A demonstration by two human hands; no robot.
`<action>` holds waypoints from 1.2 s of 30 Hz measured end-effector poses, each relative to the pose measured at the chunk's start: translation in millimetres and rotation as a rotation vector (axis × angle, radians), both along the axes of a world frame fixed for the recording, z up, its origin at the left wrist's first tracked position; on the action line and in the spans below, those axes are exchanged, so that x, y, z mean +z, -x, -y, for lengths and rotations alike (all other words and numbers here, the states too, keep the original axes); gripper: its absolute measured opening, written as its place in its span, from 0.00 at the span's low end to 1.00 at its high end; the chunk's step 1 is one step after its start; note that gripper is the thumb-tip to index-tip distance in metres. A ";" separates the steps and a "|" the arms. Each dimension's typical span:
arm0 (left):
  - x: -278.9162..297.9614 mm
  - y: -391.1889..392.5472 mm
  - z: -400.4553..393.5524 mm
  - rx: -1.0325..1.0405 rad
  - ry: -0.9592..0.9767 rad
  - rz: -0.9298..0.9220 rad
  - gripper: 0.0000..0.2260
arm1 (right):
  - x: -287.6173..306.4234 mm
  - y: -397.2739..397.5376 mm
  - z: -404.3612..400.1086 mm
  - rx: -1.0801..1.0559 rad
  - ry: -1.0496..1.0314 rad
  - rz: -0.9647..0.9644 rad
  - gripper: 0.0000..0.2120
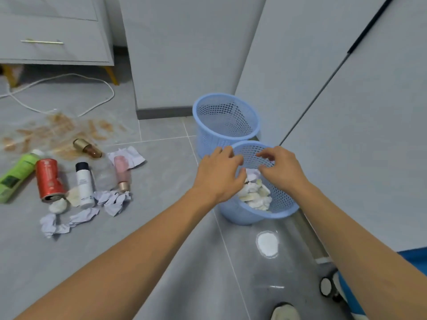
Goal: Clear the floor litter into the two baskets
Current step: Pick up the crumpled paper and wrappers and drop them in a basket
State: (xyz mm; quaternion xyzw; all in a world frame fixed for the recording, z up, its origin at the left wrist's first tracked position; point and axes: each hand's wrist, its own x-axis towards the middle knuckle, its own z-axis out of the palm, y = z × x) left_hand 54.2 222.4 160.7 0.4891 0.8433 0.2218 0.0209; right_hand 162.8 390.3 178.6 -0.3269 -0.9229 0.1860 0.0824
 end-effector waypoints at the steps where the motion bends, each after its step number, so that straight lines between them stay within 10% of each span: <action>1: -4.6 0.1 22.0 0.051 -0.084 -0.013 0.13 | -0.3 8.8 10.3 0.007 -0.031 -0.058 0.15; 9: -101.7 -15.5 241.4 0.440 -0.087 0.188 0.07 | -43.1 108.2 171.7 0.340 -0.033 -0.382 0.08; 16: -163.6 -58.2 366.8 0.551 0.125 0.216 0.17 | -144.7 153.3 295.6 0.635 0.057 0.171 0.20; 23: -191.4 -108.2 394.8 0.437 0.279 0.339 0.32 | -193.5 183.8 325.2 0.737 -0.065 0.391 0.39; 36: -200.7 -90.8 377.8 0.517 0.130 0.404 0.05 | -218.7 154.8 299.9 0.725 -0.100 0.368 0.16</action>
